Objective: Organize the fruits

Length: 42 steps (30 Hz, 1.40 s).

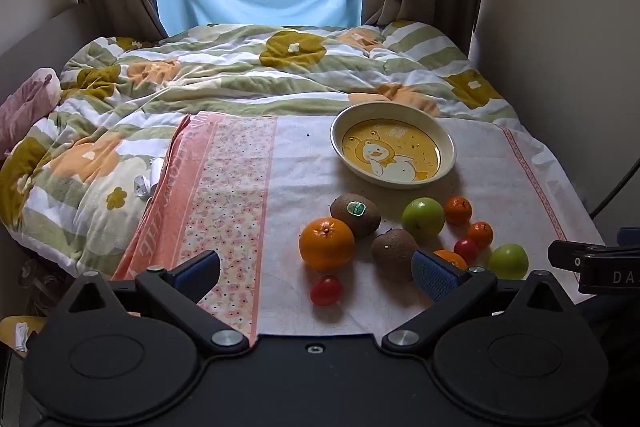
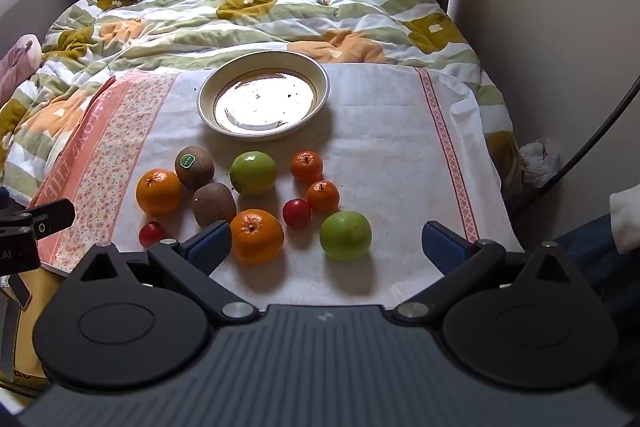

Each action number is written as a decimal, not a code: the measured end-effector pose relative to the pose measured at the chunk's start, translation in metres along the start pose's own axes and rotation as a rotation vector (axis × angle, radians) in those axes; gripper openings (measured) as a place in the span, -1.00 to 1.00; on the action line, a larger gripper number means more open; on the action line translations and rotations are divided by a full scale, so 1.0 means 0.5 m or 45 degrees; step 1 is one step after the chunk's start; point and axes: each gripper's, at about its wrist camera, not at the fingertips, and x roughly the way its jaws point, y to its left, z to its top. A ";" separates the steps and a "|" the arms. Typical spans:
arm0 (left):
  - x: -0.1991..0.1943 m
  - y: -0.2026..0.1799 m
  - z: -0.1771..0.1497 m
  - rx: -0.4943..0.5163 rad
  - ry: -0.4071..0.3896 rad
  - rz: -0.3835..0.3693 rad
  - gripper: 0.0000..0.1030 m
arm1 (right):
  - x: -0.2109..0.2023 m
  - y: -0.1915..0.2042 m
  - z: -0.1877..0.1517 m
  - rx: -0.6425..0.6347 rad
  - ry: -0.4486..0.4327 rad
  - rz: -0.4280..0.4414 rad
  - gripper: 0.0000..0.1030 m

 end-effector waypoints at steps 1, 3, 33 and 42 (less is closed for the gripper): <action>0.001 0.001 0.001 -0.008 0.005 -0.008 1.00 | 0.000 0.000 0.001 0.000 0.000 0.003 1.00; 0.003 0.000 0.004 -0.015 0.012 -0.004 1.00 | 0.000 0.001 0.002 -0.002 -0.001 0.009 1.00; -0.002 -0.004 0.012 0.029 -0.033 0.010 1.00 | 0.008 0.012 0.010 -0.030 0.022 0.008 1.00; -0.007 -0.003 0.009 0.031 -0.045 0.008 1.00 | 0.007 0.008 0.007 -0.033 0.023 0.002 1.00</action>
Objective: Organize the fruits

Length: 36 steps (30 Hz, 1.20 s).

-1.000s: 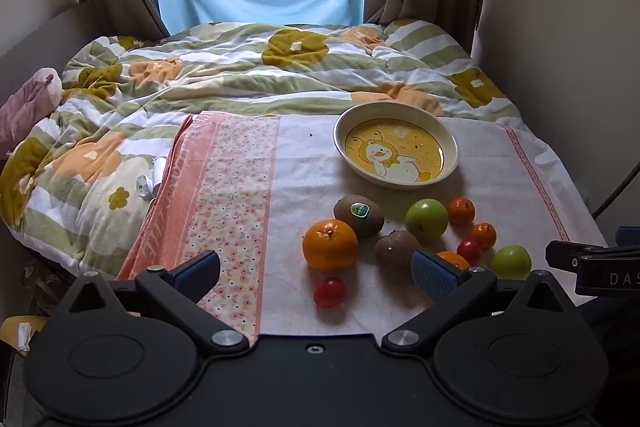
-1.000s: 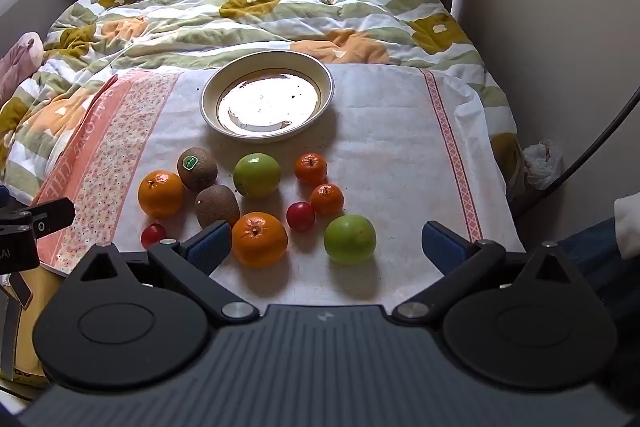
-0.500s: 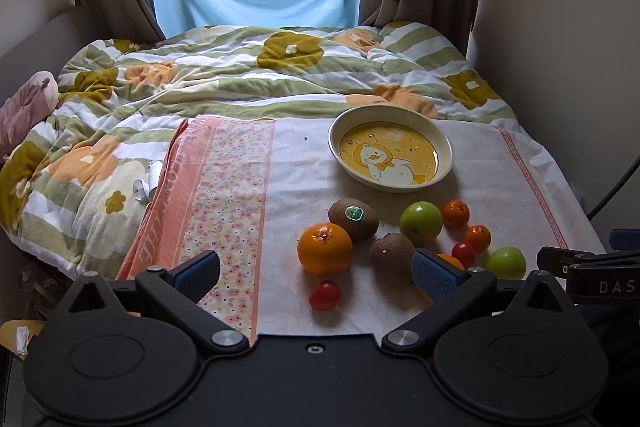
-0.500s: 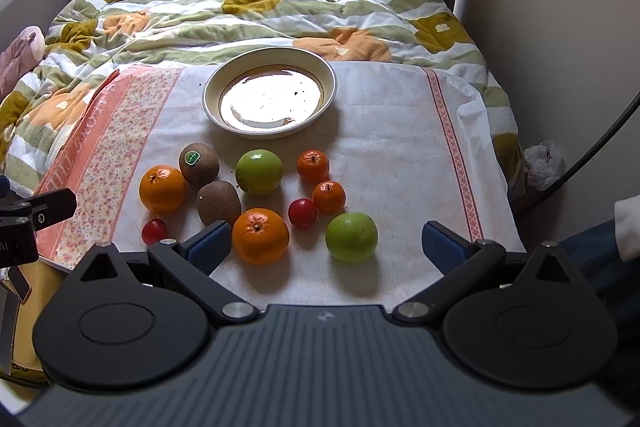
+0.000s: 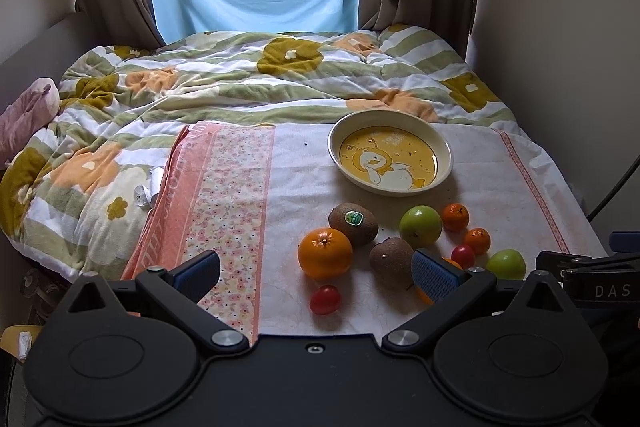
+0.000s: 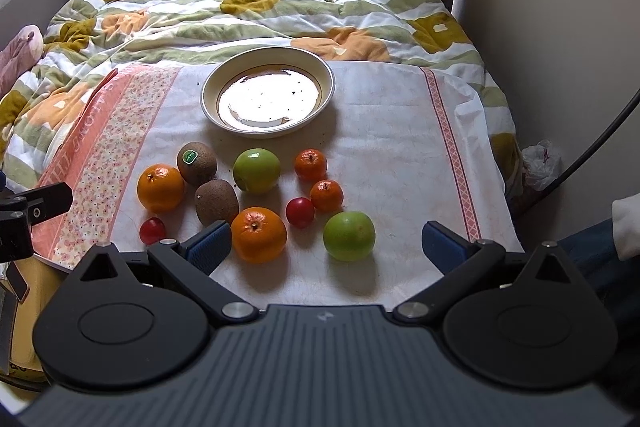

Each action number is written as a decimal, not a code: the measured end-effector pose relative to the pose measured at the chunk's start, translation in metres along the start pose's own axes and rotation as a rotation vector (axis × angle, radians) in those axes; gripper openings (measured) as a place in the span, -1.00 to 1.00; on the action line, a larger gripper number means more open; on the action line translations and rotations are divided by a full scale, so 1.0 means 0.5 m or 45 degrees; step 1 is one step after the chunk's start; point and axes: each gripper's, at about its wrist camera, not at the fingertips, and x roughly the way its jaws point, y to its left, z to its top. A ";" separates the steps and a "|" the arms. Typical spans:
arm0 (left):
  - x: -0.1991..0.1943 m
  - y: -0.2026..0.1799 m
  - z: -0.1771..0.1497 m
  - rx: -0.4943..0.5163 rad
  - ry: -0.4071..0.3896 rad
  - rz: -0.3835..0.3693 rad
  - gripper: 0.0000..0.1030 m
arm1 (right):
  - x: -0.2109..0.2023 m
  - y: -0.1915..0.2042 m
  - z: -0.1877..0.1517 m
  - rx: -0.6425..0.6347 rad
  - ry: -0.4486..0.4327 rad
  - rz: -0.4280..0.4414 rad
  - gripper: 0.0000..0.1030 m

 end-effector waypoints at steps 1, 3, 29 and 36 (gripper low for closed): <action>0.000 0.000 0.000 -0.001 -0.001 -0.002 1.00 | 0.000 0.000 0.000 0.001 0.000 0.000 1.00; -0.001 -0.001 -0.001 -0.002 -0.002 -0.002 1.00 | 0.001 0.001 0.000 0.000 -0.001 -0.003 1.00; -0.012 -0.008 0.001 0.012 -0.024 0.023 1.00 | -0.001 0.000 -0.001 0.002 0.000 -0.001 1.00; -0.016 -0.013 0.003 0.016 -0.029 0.019 1.00 | -0.001 -0.001 -0.001 0.003 -0.001 -0.002 1.00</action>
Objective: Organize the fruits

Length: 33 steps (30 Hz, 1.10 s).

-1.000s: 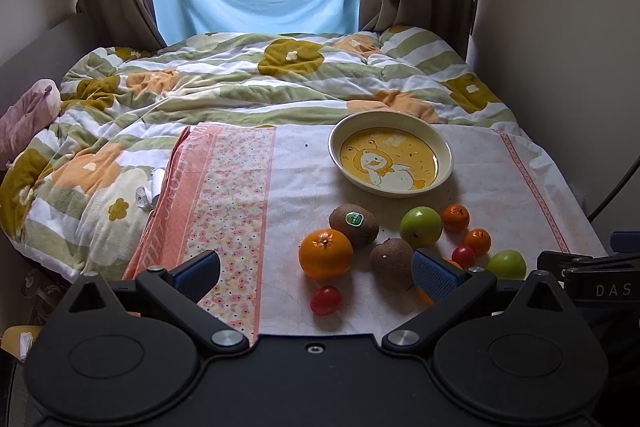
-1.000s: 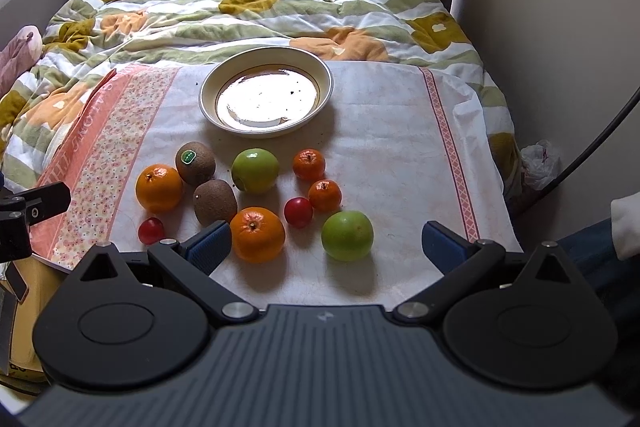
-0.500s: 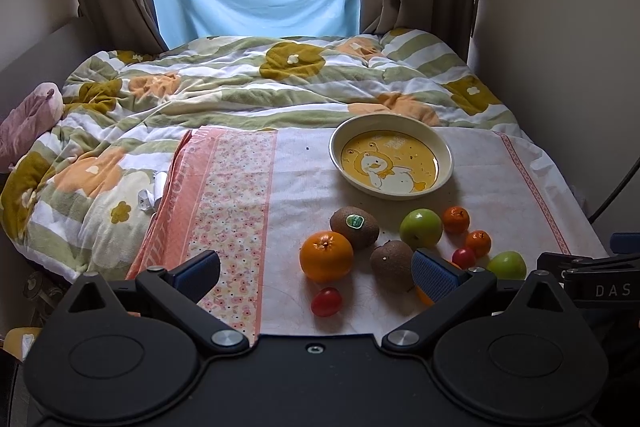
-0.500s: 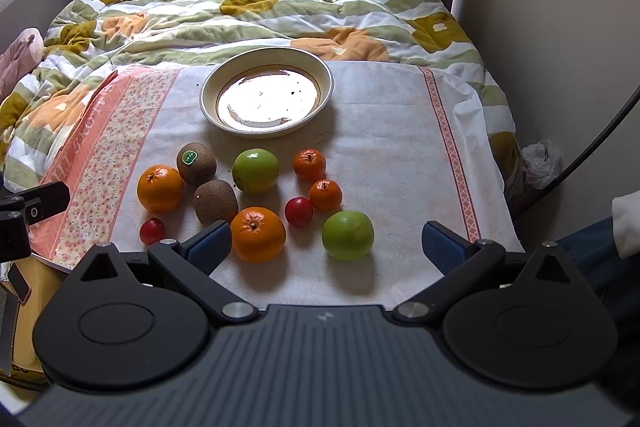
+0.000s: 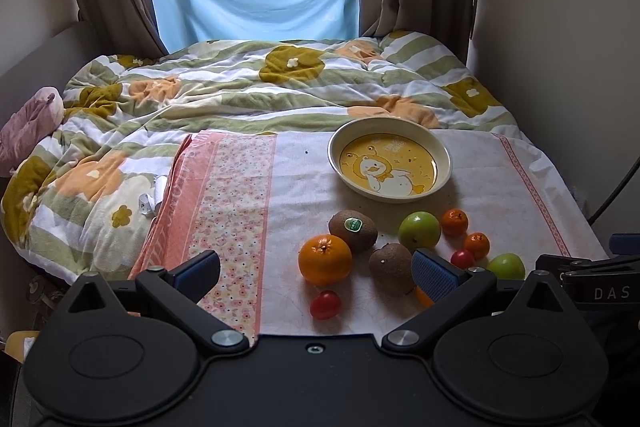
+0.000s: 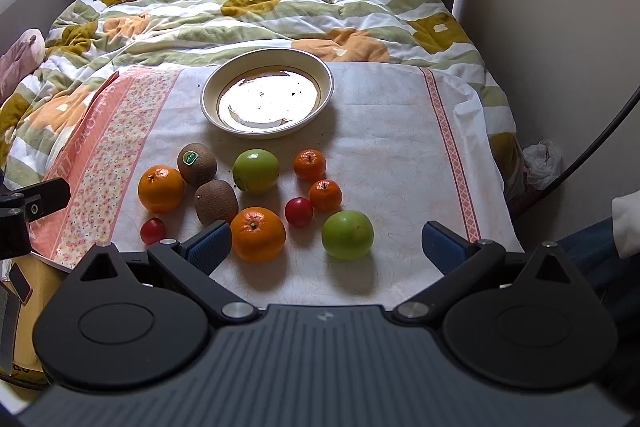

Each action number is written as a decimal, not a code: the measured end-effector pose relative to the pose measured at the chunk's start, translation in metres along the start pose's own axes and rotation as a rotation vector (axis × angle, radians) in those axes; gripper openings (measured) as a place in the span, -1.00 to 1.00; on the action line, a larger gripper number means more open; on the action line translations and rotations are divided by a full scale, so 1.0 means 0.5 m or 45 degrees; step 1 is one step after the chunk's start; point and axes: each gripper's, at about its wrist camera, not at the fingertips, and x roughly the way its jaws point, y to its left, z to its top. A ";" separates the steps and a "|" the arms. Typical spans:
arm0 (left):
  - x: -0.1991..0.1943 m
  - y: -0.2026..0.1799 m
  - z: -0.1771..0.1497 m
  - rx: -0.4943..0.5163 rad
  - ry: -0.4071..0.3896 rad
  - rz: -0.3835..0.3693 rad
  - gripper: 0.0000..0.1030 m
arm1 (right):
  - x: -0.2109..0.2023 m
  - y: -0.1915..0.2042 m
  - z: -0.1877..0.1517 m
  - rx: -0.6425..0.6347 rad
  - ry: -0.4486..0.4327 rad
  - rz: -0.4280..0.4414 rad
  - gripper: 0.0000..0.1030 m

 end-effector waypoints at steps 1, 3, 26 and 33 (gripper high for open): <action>0.000 0.000 0.000 0.000 0.000 -0.001 1.00 | 0.000 -0.001 0.000 0.000 0.000 0.001 1.00; 0.000 0.000 0.000 -0.001 -0.002 -0.001 1.00 | 0.000 0.000 0.000 0.000 -0.001 0.000 1.00; -0.012 -0.016 0.009 0.023 -0.072 -0.035 1.00 | -0.016 -0.013 0.012 -0.035 0.000 0.063 1.00; 0.052 0.016 -0.001 0.110 -0.036 -0.078 1.00 | 0.031 0.001 -0.010 0.049 0.042 0.098 1.00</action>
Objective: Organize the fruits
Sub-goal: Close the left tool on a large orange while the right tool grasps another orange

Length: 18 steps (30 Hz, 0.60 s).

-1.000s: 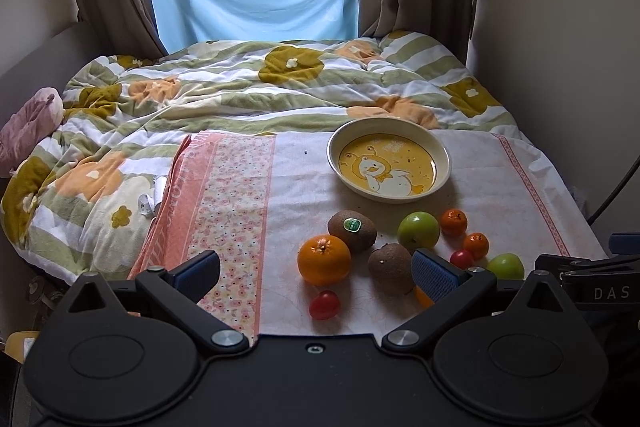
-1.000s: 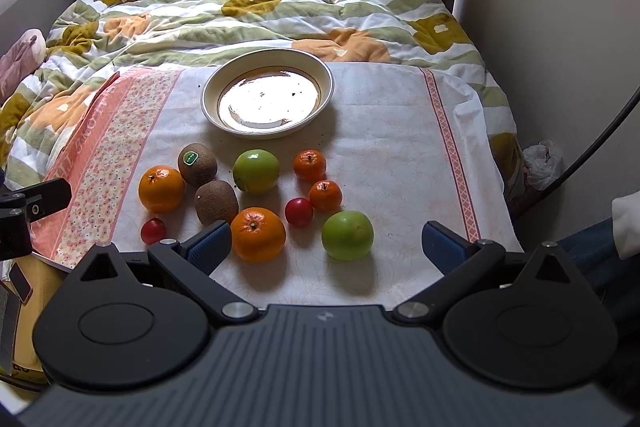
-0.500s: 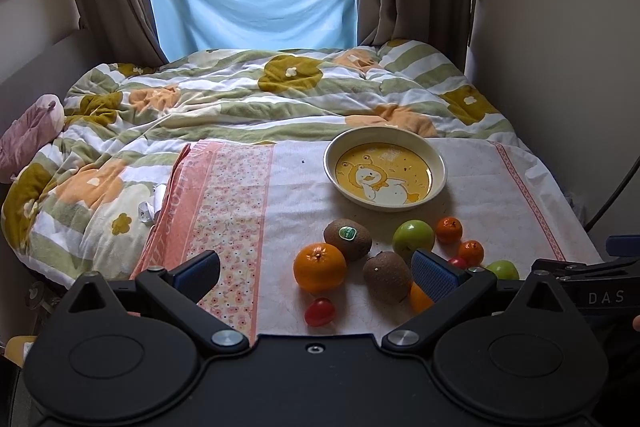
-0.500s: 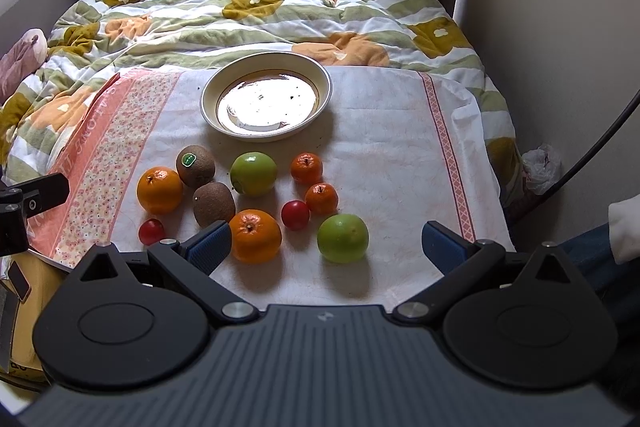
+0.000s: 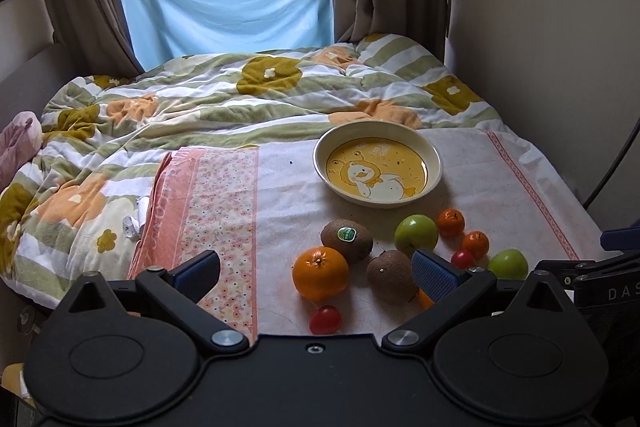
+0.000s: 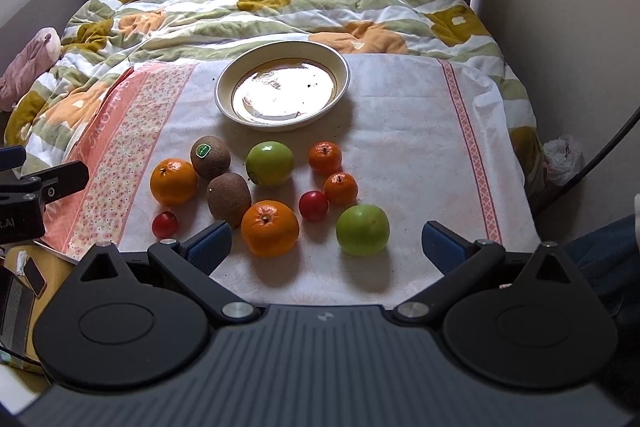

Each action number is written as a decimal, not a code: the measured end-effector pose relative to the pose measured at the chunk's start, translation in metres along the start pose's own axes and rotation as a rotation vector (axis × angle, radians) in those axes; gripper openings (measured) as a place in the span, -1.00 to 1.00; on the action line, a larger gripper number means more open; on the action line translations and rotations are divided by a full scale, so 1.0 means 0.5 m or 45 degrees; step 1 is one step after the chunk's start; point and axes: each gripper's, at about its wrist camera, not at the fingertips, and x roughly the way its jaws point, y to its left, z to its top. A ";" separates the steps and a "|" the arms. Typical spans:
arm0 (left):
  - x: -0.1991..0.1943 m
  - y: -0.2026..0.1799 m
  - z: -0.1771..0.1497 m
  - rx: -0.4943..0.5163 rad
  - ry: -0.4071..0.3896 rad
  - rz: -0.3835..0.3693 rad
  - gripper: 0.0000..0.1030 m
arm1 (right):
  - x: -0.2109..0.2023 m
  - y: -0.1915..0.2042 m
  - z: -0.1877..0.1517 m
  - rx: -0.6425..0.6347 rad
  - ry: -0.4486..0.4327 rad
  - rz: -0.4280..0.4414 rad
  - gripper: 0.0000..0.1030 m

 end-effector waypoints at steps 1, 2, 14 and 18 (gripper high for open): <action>0.013 0.008 -0.001 0.028 0.006 -0.014 1.00 | 0.008 0.004 -0.003 0.015 0.006 0.007 1.00; 0.024 0.014 -0.003 0.050 0.011 -0.026 1.00 | 0.015 0.010 -0.007 0.028 0.008 0.010 1.00; 0.225 0.069 -0.023 0.243 0.189 -0.251 0.80 | 0.146 0.078 -0.028 0.196 0.077 -0.046 1.00; 0.277 0.072 -0.028 0.272 0.237 -0.320 0.70 | 0.187 0.095 -0.033 0.212 0.093 -0.097 1.00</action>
